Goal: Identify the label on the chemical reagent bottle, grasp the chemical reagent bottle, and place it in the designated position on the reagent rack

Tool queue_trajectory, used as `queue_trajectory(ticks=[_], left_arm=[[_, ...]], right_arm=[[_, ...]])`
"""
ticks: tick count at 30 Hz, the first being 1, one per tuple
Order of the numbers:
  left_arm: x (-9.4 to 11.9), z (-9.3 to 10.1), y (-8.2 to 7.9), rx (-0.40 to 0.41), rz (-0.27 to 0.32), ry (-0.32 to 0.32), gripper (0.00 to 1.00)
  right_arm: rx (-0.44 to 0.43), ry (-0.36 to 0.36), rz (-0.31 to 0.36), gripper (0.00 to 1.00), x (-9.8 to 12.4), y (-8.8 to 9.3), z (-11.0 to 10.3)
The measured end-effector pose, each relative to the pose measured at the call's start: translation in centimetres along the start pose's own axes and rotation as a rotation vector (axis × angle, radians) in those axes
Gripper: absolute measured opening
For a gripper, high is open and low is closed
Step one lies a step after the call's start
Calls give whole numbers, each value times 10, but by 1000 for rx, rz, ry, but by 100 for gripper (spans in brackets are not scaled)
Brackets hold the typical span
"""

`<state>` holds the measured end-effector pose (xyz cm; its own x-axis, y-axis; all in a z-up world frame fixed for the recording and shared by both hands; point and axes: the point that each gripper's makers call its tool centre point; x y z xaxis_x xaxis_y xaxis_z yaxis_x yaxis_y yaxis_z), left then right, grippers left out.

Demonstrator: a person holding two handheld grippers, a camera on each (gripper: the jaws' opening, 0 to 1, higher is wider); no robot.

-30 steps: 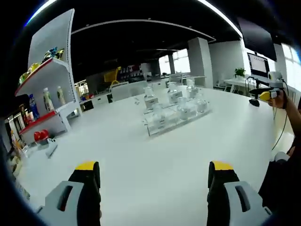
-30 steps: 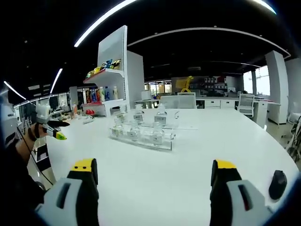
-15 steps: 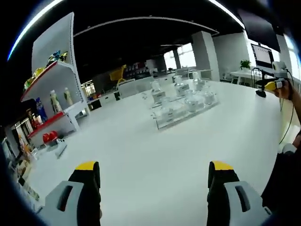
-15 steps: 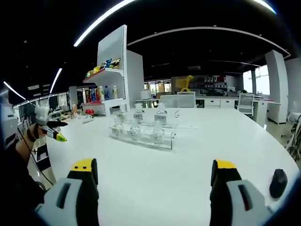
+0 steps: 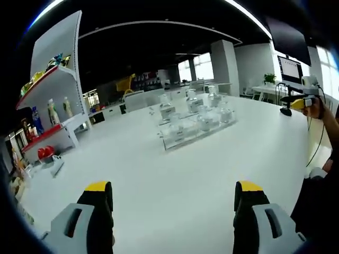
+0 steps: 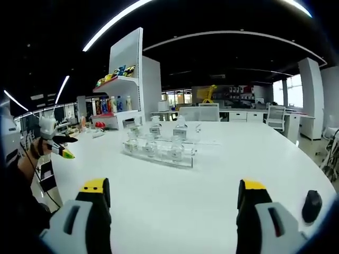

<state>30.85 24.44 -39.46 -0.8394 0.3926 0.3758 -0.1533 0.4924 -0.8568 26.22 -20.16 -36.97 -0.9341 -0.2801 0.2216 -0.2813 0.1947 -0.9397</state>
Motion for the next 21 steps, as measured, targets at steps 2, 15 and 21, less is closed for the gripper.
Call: queue_trajectory(ticks=[2,15,21], left_arm=[[0,1,-1,-1,11,4,95],[-1,11,-2,-16,2,33,95],[0,7,-1,-32,-10,20,95]], right_arm=[[1,1,-5,96,0,2,0],[-4,-2,-3,96,2,3,2],[-11,0,8,96,3,2,4]])
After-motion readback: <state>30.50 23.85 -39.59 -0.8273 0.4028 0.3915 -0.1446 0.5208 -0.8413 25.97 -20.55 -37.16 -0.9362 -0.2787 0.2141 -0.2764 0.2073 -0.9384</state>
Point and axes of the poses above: the point that each gripper's makers call its tool centre point, and the gripper's own axes: x roughly backward along the fingers, z roughly to its right, y roughly out of its underside, and after that the axes turned 13 degrees about -x, right-handed
